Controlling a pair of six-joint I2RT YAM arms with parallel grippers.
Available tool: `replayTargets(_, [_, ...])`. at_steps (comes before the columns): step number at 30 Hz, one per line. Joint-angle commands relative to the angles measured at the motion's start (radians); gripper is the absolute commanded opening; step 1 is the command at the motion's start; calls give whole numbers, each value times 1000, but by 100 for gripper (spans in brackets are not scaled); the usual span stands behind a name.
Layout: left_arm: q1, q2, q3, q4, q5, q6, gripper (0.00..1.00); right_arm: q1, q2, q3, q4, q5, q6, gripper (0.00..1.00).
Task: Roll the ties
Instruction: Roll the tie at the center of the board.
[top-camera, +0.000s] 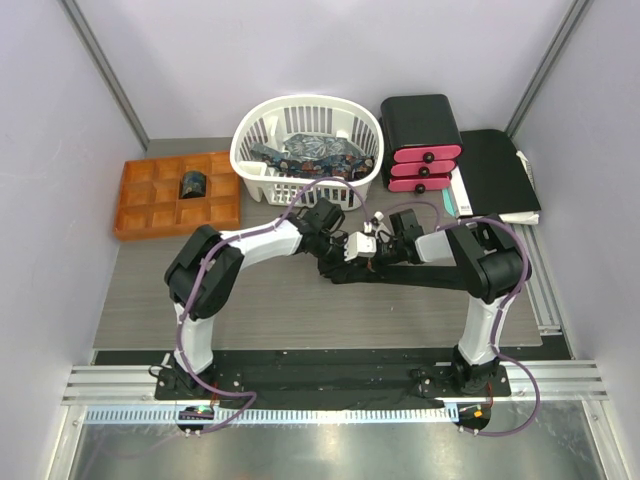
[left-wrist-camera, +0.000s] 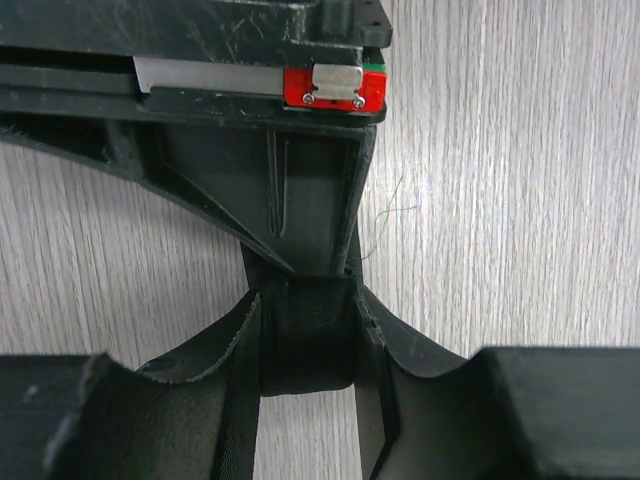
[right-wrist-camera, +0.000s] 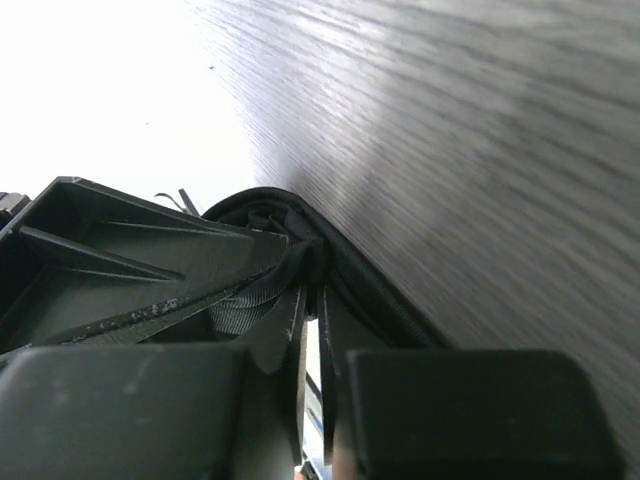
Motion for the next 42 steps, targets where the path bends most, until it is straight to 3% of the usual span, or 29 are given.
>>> replayTargets(1, [-17,50,44,-118,-66,60,24,-23,-77,23,-162,76,-131,14])
replayTargets(5, [-17,63,38,-165,-100,69,23,-72,-148,83,-342,47,-249,19])
replayTargets(10, [-22,96,62,-205,-135,83,23,-102,-150,105,-385,34,-285,20])
replayTargets(14, [-29,122,96,-234,-153,83,23,-100,-150,54,-225,5,-156,24])
replayTargets(19, [-29,145,116,-250,-160,87,24,-69,-143,17,-84,-1,-51,37])
replayTargets(26, [-29,150,125,-265,-156,101,26,-23,-99,20,-23,10,-41,38])
replayTargets(30, [-29,150,127,-279,-149,127,29,-14,-67,26,-17,26,-57,30])
replayTargets(34, [-26,147,133,-305,-146,159,30,-14,-54,23,-46,54,-87,5])
replayTargets(37, [-14,127,122,-299,-140,173,38,-16,-50,13,-55,80,-96,1])
replayTargets(42, [52,51,127,-274,-74,135,59,-39,-12,-3,-68,112,-123,1])
